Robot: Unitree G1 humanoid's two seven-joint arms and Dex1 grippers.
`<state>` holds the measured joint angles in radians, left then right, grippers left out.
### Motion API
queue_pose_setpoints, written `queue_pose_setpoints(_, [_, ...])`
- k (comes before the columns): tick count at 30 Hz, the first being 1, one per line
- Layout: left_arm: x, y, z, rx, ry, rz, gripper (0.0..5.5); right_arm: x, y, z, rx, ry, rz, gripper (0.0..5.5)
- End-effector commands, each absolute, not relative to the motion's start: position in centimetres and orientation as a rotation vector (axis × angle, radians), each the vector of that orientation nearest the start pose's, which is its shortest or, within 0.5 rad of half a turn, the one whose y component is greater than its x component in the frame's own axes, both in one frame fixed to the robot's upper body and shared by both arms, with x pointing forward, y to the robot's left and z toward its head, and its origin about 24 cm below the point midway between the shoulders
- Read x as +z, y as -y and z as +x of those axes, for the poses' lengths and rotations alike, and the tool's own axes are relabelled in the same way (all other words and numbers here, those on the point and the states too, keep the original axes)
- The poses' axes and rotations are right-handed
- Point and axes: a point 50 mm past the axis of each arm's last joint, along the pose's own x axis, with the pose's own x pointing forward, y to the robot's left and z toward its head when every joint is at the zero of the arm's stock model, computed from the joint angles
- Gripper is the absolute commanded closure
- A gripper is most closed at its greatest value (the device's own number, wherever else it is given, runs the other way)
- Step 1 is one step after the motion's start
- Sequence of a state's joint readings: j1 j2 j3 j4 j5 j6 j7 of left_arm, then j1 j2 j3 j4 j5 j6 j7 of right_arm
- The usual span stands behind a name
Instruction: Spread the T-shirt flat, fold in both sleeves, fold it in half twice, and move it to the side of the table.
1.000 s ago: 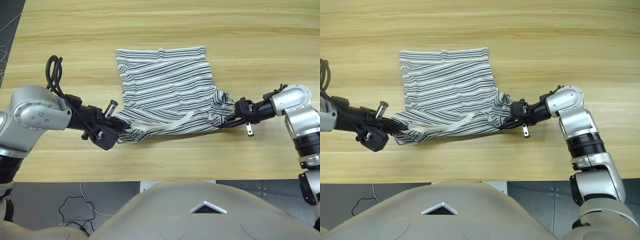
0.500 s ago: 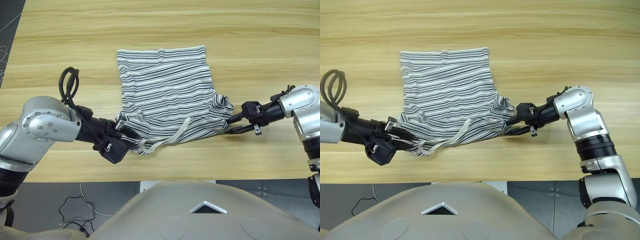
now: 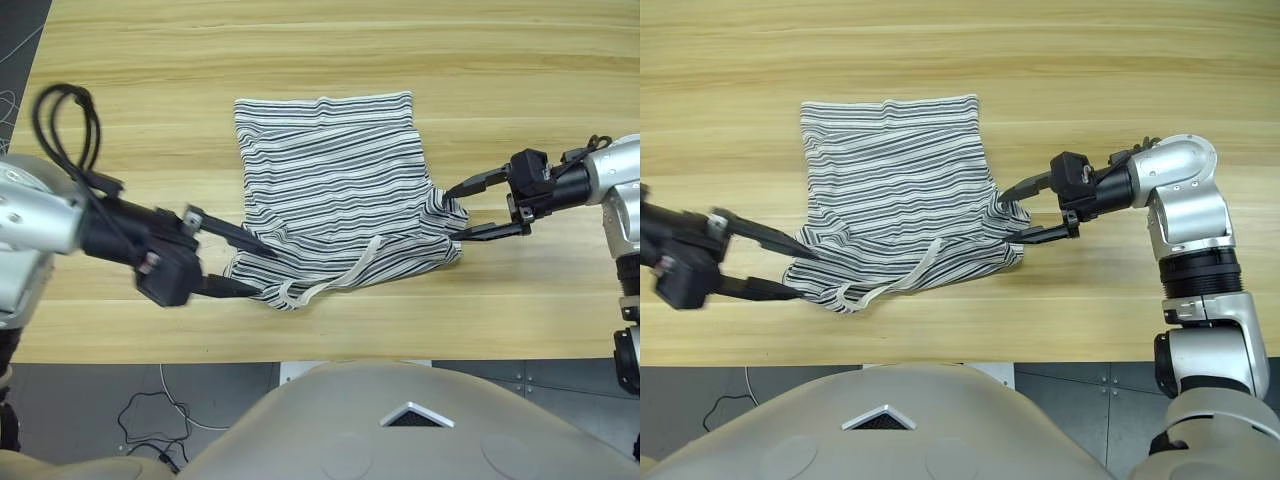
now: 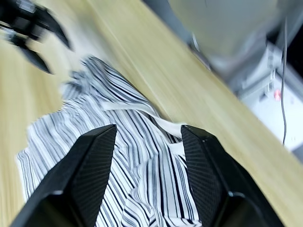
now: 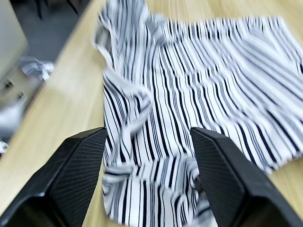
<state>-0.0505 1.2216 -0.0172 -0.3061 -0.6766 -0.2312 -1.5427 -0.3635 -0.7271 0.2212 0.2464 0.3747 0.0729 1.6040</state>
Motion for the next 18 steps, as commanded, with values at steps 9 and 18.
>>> queue_pose_setpoints(9, [12.4,-22.9,29.3,-1.523,-0.120,0.681,2.98,7.2,14.1,30.6,1.552,-0.186,-0.315,2.25])
queue_pose_setpoints(18, [4.8,-20.8,31.6,-1.498,-0.497,0.785,2.98,5.4,11.7,32.8,1.464,-0.277,-0.407,2.25])
